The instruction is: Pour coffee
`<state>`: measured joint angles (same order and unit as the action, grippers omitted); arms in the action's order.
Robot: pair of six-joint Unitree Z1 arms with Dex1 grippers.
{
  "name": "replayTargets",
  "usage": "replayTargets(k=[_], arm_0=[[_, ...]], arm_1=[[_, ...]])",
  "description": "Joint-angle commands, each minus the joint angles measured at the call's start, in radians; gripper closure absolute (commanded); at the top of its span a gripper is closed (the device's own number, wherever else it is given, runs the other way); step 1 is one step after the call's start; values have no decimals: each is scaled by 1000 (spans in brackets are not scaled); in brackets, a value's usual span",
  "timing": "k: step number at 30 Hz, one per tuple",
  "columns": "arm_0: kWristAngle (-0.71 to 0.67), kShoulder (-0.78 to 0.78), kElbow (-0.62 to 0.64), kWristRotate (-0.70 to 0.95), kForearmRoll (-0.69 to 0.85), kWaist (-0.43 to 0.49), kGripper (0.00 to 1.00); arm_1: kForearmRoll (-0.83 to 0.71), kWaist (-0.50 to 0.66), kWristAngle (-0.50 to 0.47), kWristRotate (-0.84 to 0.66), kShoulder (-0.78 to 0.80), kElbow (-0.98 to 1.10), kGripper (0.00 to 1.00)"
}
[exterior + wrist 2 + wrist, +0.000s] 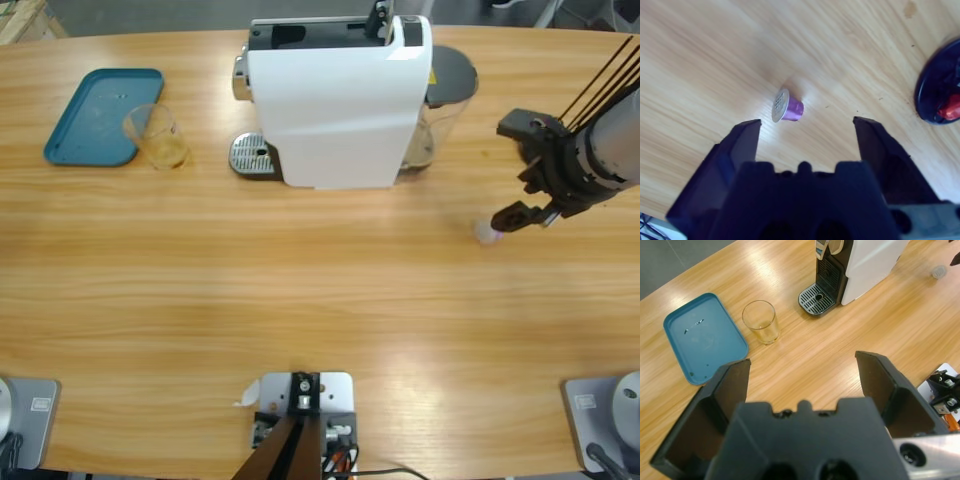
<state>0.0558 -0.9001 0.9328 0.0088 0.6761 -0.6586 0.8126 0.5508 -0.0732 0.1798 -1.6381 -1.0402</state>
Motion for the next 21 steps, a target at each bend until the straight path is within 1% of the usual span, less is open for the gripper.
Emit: replayTargets(k=[1,2,3,4,8,12,15,18,21], arm_0=[[-13,-7,-39,-15,-6,-9,96],[-13,-10,-39,-15,-9,-9,96],[-13,-13,-39,-14,-11,-9,96],[-13,-18,-39,-14,-13,-9,96],[-13,-22,-39,-13,-15,-9,96],[-13,-22,-39,-13,-14,-9,96],[-13,-22,-40,-13,-13,-9,96],[-13,-20,-40,-13,-13,-9,96],[-13,-15,-40,-15,-12,-9,96]], arm_1=[[0,-7,-73,157,33,15,92],[14,-7,-88,206,33,11,99],[41,-7,-86,277,34,5,105],[65,-7,-79,315,34,3,106],[91,-7,0,366,42,19,110],[86,-8,37,427,41,27,115],[85,-8,82,551,28,34,115],[71,-8,92,631,12,47,115],[44,-7,94,639,-12,49,116]])
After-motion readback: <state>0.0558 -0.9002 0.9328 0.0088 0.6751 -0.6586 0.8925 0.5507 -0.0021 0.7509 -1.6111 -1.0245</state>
